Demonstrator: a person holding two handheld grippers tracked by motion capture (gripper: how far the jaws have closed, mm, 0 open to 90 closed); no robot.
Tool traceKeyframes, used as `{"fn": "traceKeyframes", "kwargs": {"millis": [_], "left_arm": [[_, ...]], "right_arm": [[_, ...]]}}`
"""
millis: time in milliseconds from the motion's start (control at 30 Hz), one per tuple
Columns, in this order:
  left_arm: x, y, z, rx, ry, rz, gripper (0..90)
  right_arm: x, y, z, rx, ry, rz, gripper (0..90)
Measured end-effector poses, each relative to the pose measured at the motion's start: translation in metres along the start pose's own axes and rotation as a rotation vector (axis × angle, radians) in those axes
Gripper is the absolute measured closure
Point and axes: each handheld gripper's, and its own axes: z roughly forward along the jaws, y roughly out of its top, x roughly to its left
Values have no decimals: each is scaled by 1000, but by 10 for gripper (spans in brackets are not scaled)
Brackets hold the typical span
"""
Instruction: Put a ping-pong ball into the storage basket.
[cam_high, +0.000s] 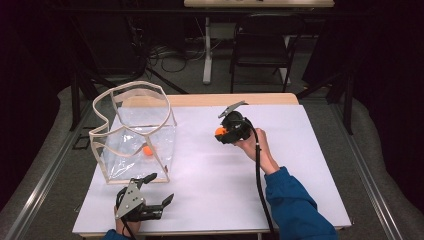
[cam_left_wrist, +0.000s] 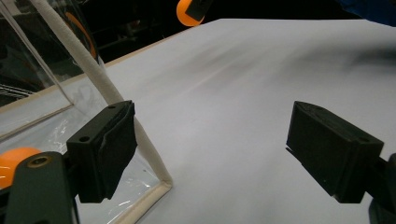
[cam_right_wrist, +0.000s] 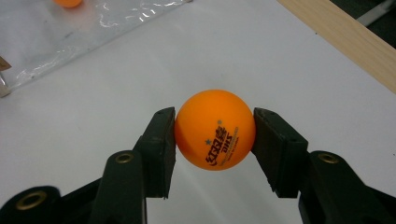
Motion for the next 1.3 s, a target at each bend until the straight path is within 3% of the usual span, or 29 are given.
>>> {"fn": "traceKeyframes", "kwargs": {"millis": [533,1300], "left_arm": [[1,-1,3,8,-9,2,159],[0,-1,3,10,-11,4,159]], "right_arm": [[9,12,-1,-49,51,-5,508],[17,24,-15,-119,56,-29,508]]}}
